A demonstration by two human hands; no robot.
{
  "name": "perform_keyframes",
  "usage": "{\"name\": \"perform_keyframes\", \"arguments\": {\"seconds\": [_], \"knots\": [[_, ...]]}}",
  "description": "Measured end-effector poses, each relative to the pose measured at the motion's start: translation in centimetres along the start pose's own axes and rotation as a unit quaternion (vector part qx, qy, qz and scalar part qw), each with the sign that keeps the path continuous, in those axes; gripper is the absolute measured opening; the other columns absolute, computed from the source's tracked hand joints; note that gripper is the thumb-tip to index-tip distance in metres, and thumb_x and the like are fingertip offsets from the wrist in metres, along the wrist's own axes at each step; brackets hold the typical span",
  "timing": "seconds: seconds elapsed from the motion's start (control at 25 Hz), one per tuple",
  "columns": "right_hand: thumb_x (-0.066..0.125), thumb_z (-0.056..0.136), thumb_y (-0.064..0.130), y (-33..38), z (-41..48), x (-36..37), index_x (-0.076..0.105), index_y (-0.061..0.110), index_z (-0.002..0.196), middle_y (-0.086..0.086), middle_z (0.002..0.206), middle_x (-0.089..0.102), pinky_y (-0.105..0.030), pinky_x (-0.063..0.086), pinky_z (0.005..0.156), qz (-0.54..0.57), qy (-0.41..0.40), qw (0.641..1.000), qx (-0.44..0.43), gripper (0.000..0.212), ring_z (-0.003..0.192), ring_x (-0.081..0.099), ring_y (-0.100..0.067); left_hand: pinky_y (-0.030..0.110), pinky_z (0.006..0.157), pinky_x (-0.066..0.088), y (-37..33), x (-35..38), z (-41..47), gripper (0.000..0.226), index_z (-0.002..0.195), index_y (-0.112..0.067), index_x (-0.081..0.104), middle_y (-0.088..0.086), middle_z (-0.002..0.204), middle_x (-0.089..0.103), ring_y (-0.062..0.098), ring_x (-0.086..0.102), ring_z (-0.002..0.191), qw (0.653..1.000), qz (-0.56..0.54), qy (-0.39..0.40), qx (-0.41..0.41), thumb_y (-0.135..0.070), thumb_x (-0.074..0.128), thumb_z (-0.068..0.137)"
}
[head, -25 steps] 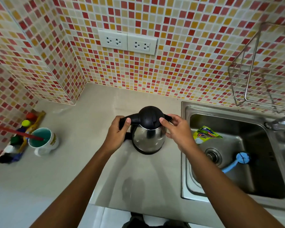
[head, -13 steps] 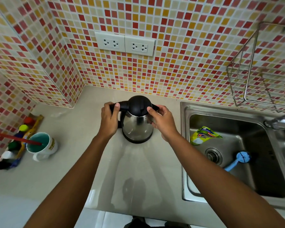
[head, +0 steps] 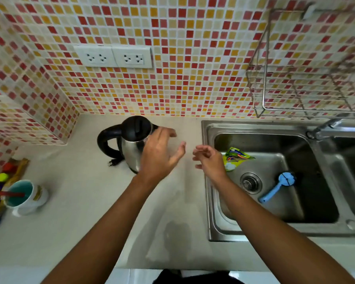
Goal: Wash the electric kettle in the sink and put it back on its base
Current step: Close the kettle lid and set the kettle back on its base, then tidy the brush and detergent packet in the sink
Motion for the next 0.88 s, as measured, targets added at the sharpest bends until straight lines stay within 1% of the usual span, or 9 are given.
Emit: {"name": "perform_keyframes", "arguments": {"seconds": [0.12, 0.24, 0.32, 0.44, 0.56, 0.64, 0.72, 0.8, 0.88], "knots": [[0.068, 0.088, 0.008, -3.9, 0.1, -8.2, 0.066, 0.021, 0.086, -0.008, 0.081, 0.070, -0.026, 0.050, 0.056, -0.049, -0.063, 0.997, 0.023, 0.013, 0.064, 0.063, -0.019, 0.038, 0.085, 0.052, -4.5, 10.3, -1.9, 0.040, 0.115, -0.011, 0.061, 0.007, 0.111, 0.063, 0.023, 0.060, 0.100, 0.981, 0.012, 0.189, 0.039, -0.036, 0.071, 0.085], [0.068, 0.088, 0.011, -8.2, 0.3, -16.4, 0.062, 0.022, 0.077, -0.009, 0.075, 0.069, -0.025, 0.048, 0.050, -0.093, -0.122, 0.985, 0.079, 0.017, 0.057, 0.061, -0.020, 0.046, 0.091, 0.051, -6.3, 19.5, -2.9, 0.057, 0.126, -0.009, 0.058, 0.014, 0.123, 0.059, 0.034, 0.056, 0.113, 0.956, 0.049, 0.290, 0.007, -0.026, 0.077, 0.075], [0.071, 0.083, 0.018, -11.6, 1.4, -22.5, 0.062, 0.024, 0.072, -0.014, 0.077, 0.071, -0.037, 0.053, 0.059, -0.116, -0.167, 0.973, 0.109, 0.015, 0.065, 0.067, -0.028, 0.049, 0.098, 0.047, -7.0, 25.2, -2.4, 0.071, 0.136, -0.009, 0.052, 0.016, 0.133, 0.054, 0.036, 0.049, 0.124, 0.938, 0.099, 0.333, -0.007, -0.024, 0.078, 0.072], [0.073, 0.073, 0.032, -16.2, 4.2, -29.5, 0.063, 0.027, 0.067, -0.013, 0.079, 0.073, -0.050, 0.059, 0.073, -0.148, -0.198, 0.957, 0.154, 0.013, 0.076, 0.071, -0.034, 0.049, 0.113, 0.033, -5.8, 31.0, -0.8, 0.088, 0.149, -0.014, 0.035, 0.013, 0.151, 0.040, 0.034, 0.033, 0.140, 0.924, 0.159, 0.345, -0.050, -0.023, 0.079, 0.074], [0.075, 0.077, 0.033, -19.2, 7.5, -34.1, 0.066, 0.022, 0.079, -0.013, 0.090, 0.073, -0.049, 0.058, 0.080, -0.190, -0.218, 0.935, 0.206, 0.014, 0.087, 0.071, -0.036, 0.052, 0.114, 0.028, -3.7, 34.6, 0.0, 0.085, 0.154, -0.017, 0.028, 0.013, 0.154, 0.037, 0.035, 0.028, 0.143, 0.898, 0.239, 0.360, -0.088, -0.022, 0.073, 0.082], [0.073, 0.082, 0.036, -20.8, 9.3, -36.0, 0.066, 0.013, 0.106, -0.014, 0.110, 0.070, -0.042, 0.053, 0.092, -0.238, -0.206, 0.920, 0.233, 0.035, 0.102, 0.067, -0.034, 0.051, 0.107, 0.034, -2.5, 36.0, 0.0, 0.069, 0.149, -0.019, 0.039, 0.015, 0.143, 0.048, 0.036, 0.038, 0.135, 0.887, 0.284, 0.350, -0.099, -0.024, 0.069, 0.086], [0.070, 0.085, 0.036, -22.4, 10.9, -37.2, 0.059, 0.004, 0.123, -0.015, 0.122, 0.064, -0.038, 0.050, 0.095, -0.289, -0.189, 0.907, 0.242, 0.051, 0.112, 0.062, -0.033, 0.049, 0.099, 0.040, -1.8, 36.8, -0.1, 0.047, 0.134, -0.020, 0.059, 0.015, 0.127, 0.057, 0.037, 0.046, 0.124, 0.889, 0.304, 0.331, -0.081, -0.026, 0.067, 0.088], [0.072, 0.084, 0.036, -23.6, 11.7, -37.7, 0.057, 0.003, 0.125, -0.015, 0.123, 0.064, -0.037, 0.051, 0.091, -0.316, -0.187, 0.897, 0.245, 0.055, 0.111, 0.063, -0.032, 0.047, 0.090, 0.045, -1.4, 37.1, -0.4, 0.029, 0.117, -0.019, 0.073, 0.017, 0.114, 0.059, 0.040, 0.050, 0.114, 0.902, 0.295, 0.310, -0.060, -0.023, 0.066, 0.089], [0.074, 0.082, 0.031, -24.6, 12.2, -37.8, 0.058, 0.003, 0.123, -0.014, 0.122, 0.065, -0.037, 0.053, 0.089, -0.298, -0.191, 0.899, 0.257, 0.052, 0.108, 0.065, -0.032, 0.049, 0.085, 0.046, -1.6, 37.3, -1.0, 0.025, 0.112, -0.014, 0.075, 0.022, 0.109, 0.059, 0.045, 0.052, 0.106, 0.921, 0.253, 0.291, -0.054, -0.017, 0.065, 0.090]]}}
Point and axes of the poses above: each hand's wrist, its own z-axis towards the middle knuckle, its own x-axis out of the palm, y = z × x, the point moved 4 cm from there along z, towards the middle knuckle
